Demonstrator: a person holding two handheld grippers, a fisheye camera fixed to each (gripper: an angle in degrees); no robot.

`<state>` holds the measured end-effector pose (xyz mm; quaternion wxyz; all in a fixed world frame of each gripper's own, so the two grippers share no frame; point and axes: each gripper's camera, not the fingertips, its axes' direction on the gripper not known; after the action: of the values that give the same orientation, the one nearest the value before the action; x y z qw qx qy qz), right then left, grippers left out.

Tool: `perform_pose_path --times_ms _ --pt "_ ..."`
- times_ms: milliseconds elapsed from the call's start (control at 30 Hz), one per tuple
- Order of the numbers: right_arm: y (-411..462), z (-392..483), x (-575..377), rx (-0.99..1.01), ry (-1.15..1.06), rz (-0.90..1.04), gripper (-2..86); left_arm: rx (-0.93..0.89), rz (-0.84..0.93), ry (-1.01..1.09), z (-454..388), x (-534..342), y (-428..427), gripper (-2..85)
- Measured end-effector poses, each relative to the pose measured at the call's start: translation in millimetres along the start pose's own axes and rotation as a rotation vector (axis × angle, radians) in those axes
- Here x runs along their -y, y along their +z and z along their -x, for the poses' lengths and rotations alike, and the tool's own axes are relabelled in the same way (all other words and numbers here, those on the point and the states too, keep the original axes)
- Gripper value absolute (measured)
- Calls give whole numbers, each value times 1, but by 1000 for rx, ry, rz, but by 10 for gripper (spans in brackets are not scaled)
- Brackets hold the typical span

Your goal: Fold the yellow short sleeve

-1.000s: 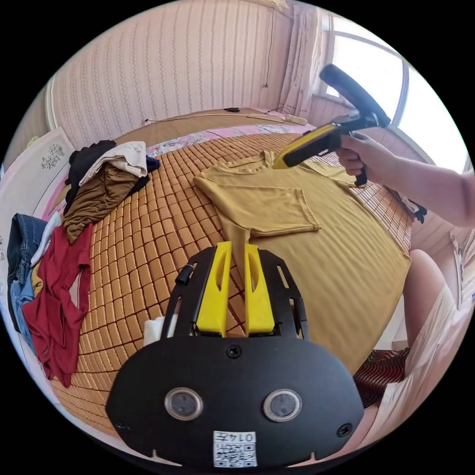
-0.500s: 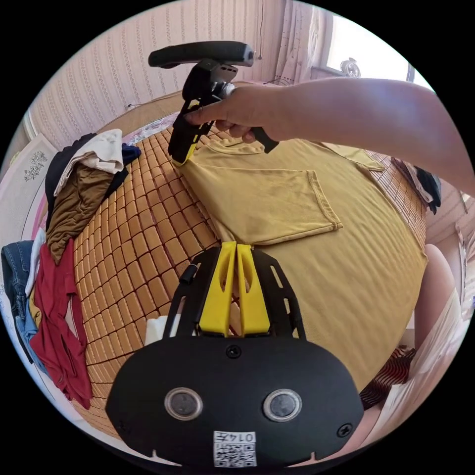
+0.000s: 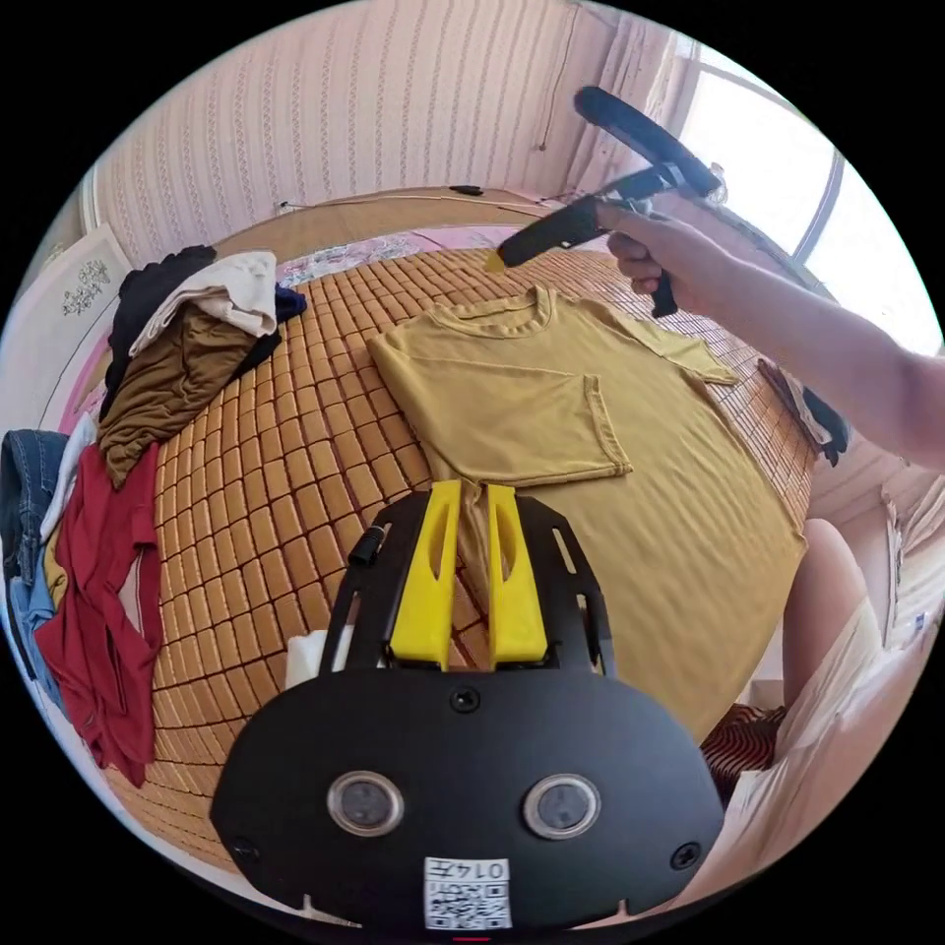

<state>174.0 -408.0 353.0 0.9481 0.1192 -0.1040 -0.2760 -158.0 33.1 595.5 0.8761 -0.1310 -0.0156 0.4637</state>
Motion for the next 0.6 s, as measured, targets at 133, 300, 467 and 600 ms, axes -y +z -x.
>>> perform_pose_path --times_ms 133,300,467,600 --pt "-48 -54 -133 -121 207 24 56 -103 -11 96 -30 26 -6 51" --pt "-96 -118 -277 -229 547 54 63 -148 12 223 -72 90 6 42" --pt "-144 -168 -364 -221 767 -47 83 -279 45 324 -134 190 41 52" --pt "-161 -192 -396 -176 842 -138 86 -278 108 394 -185 248 76 55"
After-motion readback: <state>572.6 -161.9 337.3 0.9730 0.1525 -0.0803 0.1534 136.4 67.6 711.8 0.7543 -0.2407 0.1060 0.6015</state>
